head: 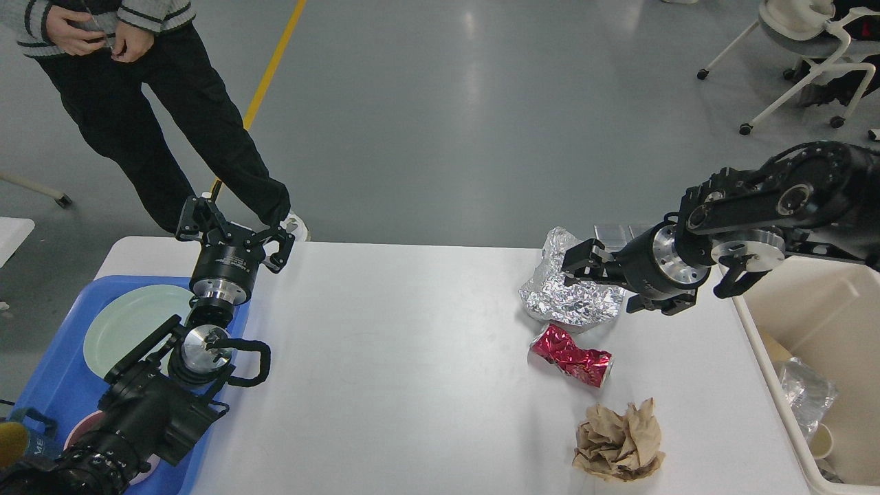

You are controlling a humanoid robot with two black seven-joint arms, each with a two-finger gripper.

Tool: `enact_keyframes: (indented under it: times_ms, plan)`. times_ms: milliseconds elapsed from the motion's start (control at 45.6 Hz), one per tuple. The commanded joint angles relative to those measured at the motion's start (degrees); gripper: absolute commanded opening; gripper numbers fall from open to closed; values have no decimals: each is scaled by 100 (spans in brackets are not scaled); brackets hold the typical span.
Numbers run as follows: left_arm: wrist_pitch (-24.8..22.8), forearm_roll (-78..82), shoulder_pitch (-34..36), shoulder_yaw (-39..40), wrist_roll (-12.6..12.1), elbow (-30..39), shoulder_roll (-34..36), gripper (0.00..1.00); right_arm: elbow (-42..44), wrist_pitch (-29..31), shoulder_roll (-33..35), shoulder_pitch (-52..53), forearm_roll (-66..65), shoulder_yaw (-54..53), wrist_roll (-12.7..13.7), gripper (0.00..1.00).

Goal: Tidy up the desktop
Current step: 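Move the right gripper to the crumpled silver foil and grasp it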

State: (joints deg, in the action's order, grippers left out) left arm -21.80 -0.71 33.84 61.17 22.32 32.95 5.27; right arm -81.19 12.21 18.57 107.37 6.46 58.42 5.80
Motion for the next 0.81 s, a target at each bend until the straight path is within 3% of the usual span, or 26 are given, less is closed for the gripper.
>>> enact_keyframes:
  times_ms: [0,131,263,372,570,789]
  plan:
    - [0,0,0,0,0,1,0,97,235,-69,-20,-382,39,12,1,100]
    - [0,0,0,0,0,1,0,97,244,-797,-46,-1032,57,12,-78,100]
    - [0,0,0,0,0,1,0,97,437,-1790,-441,-1850,-4,29,-561,100]
    - [0,0,0,0,0,1,0,97,701,-2283,-828,-2185,-109,117,-861,100]
    - [0,0,0,0,0,1,0,97,1087,-2258,-1101,-2334,13,144,-720,100]
    - [0,0,0,0,0,1,0,97,2168,-2144,-1048,-2914,426,3,-659,100]
